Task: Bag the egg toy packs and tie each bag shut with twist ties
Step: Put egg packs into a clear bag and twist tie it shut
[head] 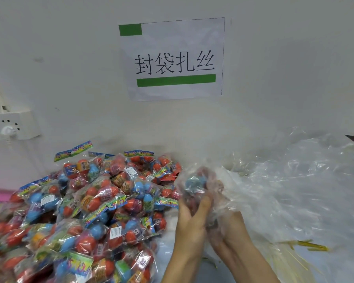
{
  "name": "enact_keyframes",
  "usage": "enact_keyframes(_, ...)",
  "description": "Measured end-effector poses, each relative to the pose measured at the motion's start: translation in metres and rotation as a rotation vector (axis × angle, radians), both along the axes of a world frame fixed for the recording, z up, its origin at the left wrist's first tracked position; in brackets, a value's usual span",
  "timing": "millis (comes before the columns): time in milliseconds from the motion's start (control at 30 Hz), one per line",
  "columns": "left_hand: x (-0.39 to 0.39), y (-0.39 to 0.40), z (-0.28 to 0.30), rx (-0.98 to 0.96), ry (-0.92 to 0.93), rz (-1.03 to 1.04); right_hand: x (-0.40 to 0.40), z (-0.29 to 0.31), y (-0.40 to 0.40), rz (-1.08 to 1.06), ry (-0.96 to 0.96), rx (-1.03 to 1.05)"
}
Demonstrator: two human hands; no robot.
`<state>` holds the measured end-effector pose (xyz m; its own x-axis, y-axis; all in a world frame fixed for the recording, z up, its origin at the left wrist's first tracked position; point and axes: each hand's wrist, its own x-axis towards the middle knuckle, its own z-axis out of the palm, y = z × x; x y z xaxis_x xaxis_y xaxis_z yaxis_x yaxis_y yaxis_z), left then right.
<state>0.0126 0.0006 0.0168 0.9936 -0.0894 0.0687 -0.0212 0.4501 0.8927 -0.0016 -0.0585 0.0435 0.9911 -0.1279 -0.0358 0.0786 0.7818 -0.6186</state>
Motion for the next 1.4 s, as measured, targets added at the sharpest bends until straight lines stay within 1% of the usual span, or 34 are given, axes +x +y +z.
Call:
enact_keyframes(33,-0.001,-0.001,-0.001,0.048,-0.024,-0.019,0.001,-0.001,-0.002,-0.017,0.011,0.036)
enact_keyframes(133,-0.001,0.001,-0.002,0.079,-0.04,-0.077,0.0,-0.001,-0.005,-0.023,0.019,0.108)
enact_keyframes(200,-0.002,0.005,0.0,0.108,-0.027,-0.03,0.0,0.001,-0.005,-0.044,-0.003,0.069)
enact_keyframes(267,0.0,0.012,0.002,0.118,0.015,0.061,0.0,0.002,-0.007,-0.051,-0.028,0.042)
enact_keyframes(333,0.003,0.018,0.004,0.094,0.061,0.128,-0.001,0.002,-0.007,-0.002,-0.051,0.028)
enact_keyframes(433,0.006,0.012,0.002,-0.01,0.086,0.108,-0.003,0.002,0.002,0.098,-0.052,0.027)
enact_keyframes(500,0.003,0.001,-0.001,-0.078,0.1,0.063,-0.003,0.0,0.005,0.075,-0.034,0.077)
enact_keyframes(567,0.001,-0.007,-0.005,-0.058,0.107,0.022,-0.002,-0.002,0.003,0.013,-0.022,0.137)
enact_keyframes(600,0.0,-0.008,-0.007,-0.05,0.11,-0.001,-0.002,-0.003,0.0,-0.027,-0.024,0.129)
enact_keyframes(667,0.001,-0.009,-0.01,-0.047,0.116,-0.024,-0.002,-0.005,-0.004,-0.098,-0.042,0.041)
enact_keyframes(767,0.004,-0.002,-0.007,-0.024,0.1,0.06,0.0,-0.005,-0.006,-0.127,-0.079,-0.151)
enact_keyframes(867,0.006,0.01,0.001,-0.097,0.059,0.148,0.002,-0.003,-0.005,-0.102,-0.155,-0.301)
enact_keyframes(933,0.005,0.015,0.004,-0.152,0.037,0.199,0.0,-0.001,-0.001,-0.048,-0.231,-0.38)
enact_keyframes(1000,0.006,0.018,0.003,-0.23,0.02,0.232,-0.002,-0.002,0.002,-0.018,-0.254,-0.449)
enact_keyframes(1200,0.008,0.021,0.004,-0.301,0.089,0.293,-0.004,-0.002,-0.005,0.076,-0.264,-0.593)
enact_keyframes(1300,0.007,0.025,0.005,-0.346,0.172,0.309,-0.006,0.002,-0.017,0.126,-0.295,-0.773)
enact_keyframes(1400,0.01,0.03,0.009,-0.379,0.171,0.347,-0.005,0.008,-0.037,0.058,-0.344,-1.002)
